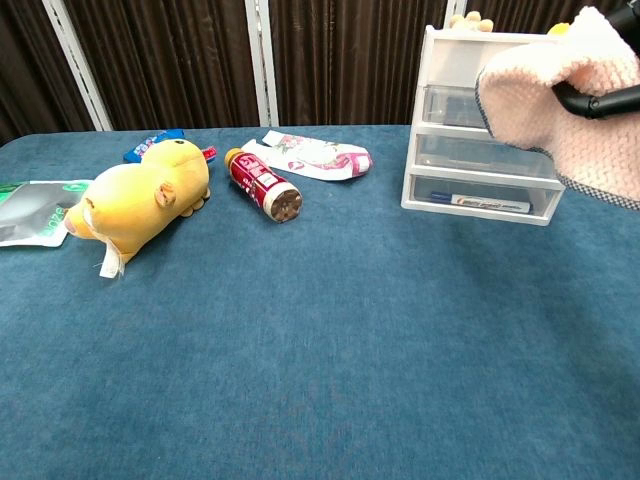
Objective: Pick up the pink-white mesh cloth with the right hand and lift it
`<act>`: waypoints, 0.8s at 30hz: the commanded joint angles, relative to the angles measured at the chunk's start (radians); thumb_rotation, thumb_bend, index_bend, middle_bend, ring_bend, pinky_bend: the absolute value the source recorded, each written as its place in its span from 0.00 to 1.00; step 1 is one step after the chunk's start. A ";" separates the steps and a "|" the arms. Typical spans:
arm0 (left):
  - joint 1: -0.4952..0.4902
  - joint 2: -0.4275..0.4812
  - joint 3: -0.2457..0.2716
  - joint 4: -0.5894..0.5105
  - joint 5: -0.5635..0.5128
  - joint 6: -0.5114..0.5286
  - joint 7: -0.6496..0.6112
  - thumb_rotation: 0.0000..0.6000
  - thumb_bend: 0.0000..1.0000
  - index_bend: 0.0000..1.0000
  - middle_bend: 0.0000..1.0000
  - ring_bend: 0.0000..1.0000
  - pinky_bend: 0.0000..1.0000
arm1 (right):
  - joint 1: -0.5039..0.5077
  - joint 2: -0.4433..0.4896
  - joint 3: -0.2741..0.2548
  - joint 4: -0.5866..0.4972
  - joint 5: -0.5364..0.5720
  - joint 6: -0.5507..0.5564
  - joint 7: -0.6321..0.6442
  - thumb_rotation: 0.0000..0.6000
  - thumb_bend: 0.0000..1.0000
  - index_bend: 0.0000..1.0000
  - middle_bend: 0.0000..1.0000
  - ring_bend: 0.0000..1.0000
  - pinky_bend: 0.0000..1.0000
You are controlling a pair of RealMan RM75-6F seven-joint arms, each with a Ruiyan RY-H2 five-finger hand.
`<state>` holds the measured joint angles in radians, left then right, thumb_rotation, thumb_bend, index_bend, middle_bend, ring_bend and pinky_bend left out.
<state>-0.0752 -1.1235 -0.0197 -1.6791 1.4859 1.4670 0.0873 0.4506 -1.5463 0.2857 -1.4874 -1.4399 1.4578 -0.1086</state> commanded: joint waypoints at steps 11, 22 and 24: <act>0.000 -0.001 0.000 0.001 0.000 0.001 0.001 1.00 0.03 0.00 0.00 0.00 0.00 | 0.001 0.007 0.009 -0.003 0.009 0.008 0.000 1.00 0.42 0.71 0.72 0.69 0.82; 0.000 -0.002 0.001 0.001 -0.001 0.000 0.004 1.00 0.03 0.00 0.00 0.00 0.00 | -0.005 0.003 -0.003 0.013 0.018 0.001 0.008 1.00 0.42 0.71 0.72 0.69 0.82; 0.000 -0.002 0.000 0.001 -0.002 -0.001 0.004 1.00 0.03 0.00 0.00 0.00 0.00 | -0.004 0.002 -0.003 0.016 0.019 0.000 0.010 1.00 0.42 0.71 0.72 0.69 0.82</act>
<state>-0.0750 -1.1257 -0.0196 -1.6784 1.4840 1.4665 0.0914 0.4460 -1.5442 0.2828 -1.4717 -1.4209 1.4582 -0.0986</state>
